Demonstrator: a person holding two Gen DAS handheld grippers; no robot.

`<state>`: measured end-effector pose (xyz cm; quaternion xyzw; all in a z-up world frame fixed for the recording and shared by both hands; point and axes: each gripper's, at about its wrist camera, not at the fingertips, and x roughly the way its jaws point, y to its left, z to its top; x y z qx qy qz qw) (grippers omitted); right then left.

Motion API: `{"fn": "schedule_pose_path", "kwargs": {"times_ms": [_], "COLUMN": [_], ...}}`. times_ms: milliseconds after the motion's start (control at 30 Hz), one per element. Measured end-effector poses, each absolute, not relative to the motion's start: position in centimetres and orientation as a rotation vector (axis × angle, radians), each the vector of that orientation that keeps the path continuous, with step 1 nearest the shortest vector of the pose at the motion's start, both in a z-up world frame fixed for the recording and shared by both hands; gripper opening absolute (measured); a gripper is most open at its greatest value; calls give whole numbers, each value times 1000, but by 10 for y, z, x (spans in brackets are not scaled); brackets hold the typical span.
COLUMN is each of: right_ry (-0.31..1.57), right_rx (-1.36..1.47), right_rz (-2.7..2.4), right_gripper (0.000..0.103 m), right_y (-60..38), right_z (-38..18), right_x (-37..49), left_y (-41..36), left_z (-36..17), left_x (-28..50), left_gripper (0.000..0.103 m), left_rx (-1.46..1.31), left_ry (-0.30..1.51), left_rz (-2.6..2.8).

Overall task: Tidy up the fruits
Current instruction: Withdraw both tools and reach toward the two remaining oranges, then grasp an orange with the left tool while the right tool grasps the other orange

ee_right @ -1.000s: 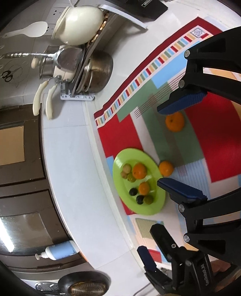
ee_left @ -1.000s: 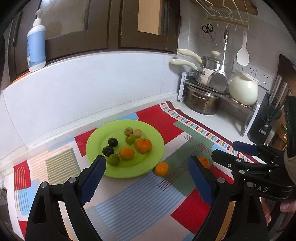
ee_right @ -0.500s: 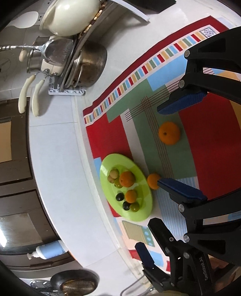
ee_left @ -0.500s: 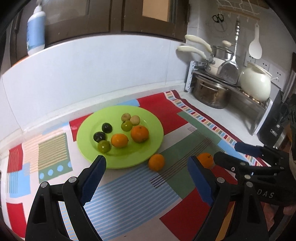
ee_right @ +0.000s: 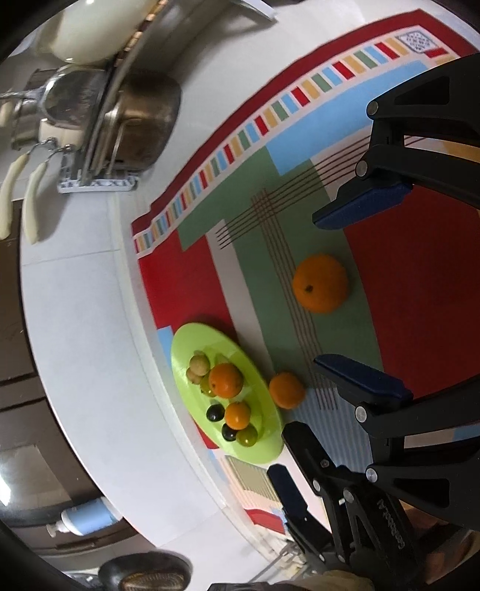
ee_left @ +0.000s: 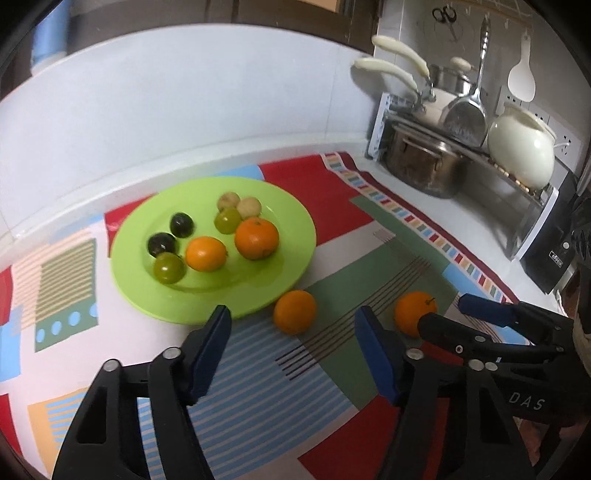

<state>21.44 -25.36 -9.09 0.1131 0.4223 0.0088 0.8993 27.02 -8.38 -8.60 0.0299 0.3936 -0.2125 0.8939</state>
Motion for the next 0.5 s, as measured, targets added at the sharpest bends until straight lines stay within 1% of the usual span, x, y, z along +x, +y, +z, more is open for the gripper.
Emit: {"fn": "schedule_pose_path", "kwargs": {"times_ms": [67, 133, 200, 267, 333, 400, 500], "right_ry": [890, 905, 916, 927, 933, 935, 937], "right_rx": [244, 257, 271, 283, 284, 287, 293], "right_rz": [23, 26, 29, 36, 37, 42, 46], "right_gripper": [65, 65, 61, 59, 58, 56, 55], "right_y": [-255, -257, -257, -257, -256, -256, -257], "right_z": [-97, -103, -107, -111, -114, -115, -117], "right_x": [218, 221, 223, 225, 227, 228, 229], "left_y": [-87, -90, -93, -93, -94, -96, -98], "left_z": [-91, -95, -101, -104, -107, -109, -110], "left_x": [274, 278, 283, 287, 290, 292, 295], "left_gripper": [62, 59, 52, 48, 44, 40, 40], "left_rx": [63, 70, 74, 58, 51, 41, 47], "left_ry": [834, 848, 868, 887, 904, 914, 916], "left_rz": [-446, -443, -439, -443, -447, -457, -455]}}
